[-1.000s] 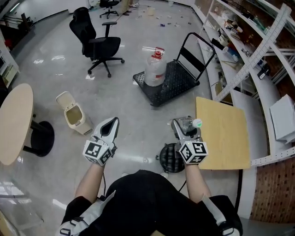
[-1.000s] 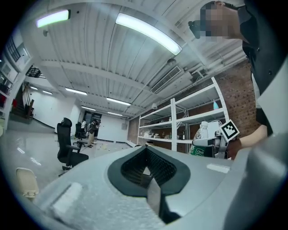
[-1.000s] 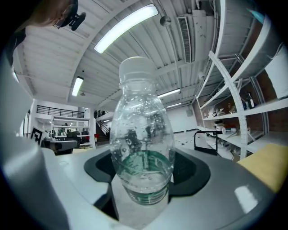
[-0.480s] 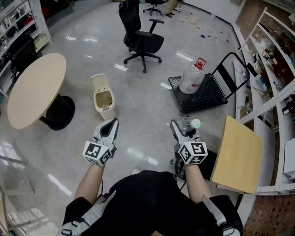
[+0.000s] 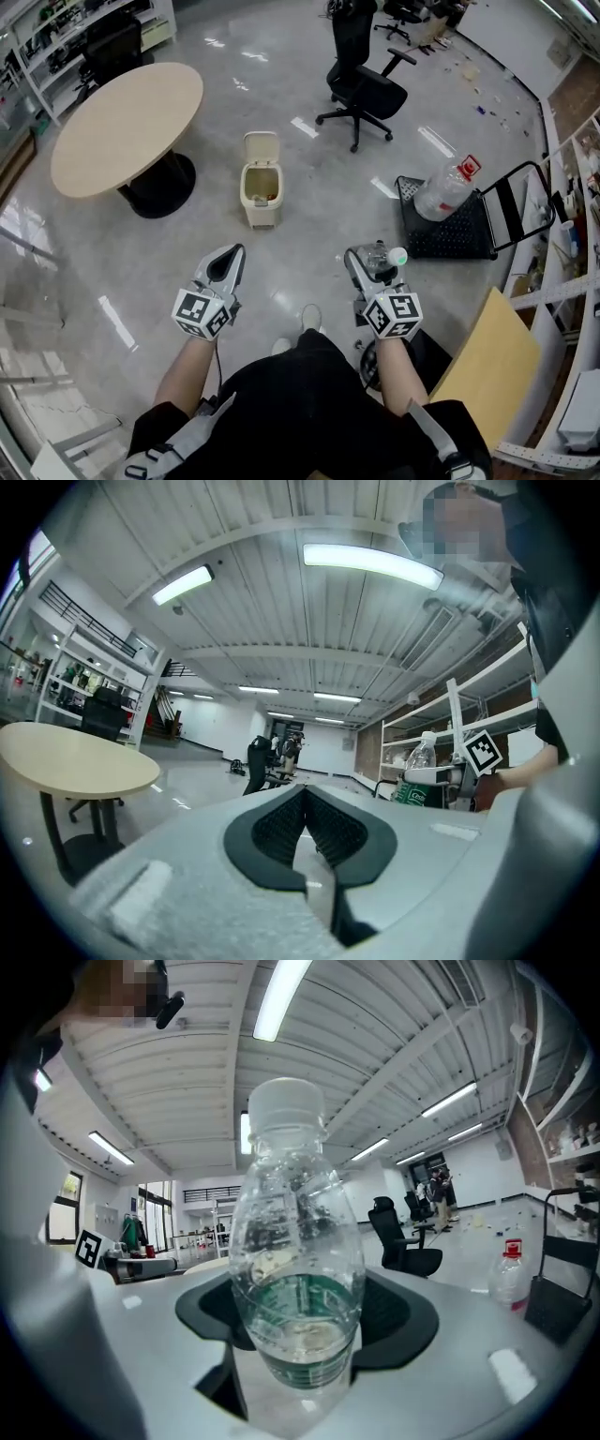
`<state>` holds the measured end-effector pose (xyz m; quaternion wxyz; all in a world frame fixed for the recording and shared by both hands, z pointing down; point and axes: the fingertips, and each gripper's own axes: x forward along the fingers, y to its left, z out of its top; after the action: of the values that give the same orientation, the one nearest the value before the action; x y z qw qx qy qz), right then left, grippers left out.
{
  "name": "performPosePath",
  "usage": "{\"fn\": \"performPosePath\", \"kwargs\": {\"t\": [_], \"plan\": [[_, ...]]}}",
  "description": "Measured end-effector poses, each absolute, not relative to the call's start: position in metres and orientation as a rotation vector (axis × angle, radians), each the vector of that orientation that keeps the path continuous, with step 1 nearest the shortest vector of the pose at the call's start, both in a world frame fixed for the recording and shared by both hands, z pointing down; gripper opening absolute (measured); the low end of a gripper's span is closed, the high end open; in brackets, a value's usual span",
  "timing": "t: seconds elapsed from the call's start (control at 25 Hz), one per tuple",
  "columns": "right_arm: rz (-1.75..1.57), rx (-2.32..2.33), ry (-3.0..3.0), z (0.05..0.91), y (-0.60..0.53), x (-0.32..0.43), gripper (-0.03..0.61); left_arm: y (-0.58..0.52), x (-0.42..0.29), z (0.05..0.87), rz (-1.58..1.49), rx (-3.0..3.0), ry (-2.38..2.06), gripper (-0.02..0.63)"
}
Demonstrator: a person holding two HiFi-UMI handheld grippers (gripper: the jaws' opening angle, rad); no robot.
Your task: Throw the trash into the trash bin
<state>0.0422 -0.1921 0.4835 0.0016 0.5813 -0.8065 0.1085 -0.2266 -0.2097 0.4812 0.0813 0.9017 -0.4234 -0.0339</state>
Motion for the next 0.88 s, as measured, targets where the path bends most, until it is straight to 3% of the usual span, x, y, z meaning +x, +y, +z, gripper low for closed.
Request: {"fn": "performPosePath", "kwargs": {"t": [0.28,0.88], "plan": [[0.328,1.677,-2.652,0.483,-0.266,0.017,0.333,-0.254,-0.249,0.480,-0.053,2.653,-1.435,0.002],[0.304,1.324,-2.832,0.485,-0.414,0.035,0.333,-0.377,-0.183,0.472,0.023,2.639,-1.560,0.002]]}}
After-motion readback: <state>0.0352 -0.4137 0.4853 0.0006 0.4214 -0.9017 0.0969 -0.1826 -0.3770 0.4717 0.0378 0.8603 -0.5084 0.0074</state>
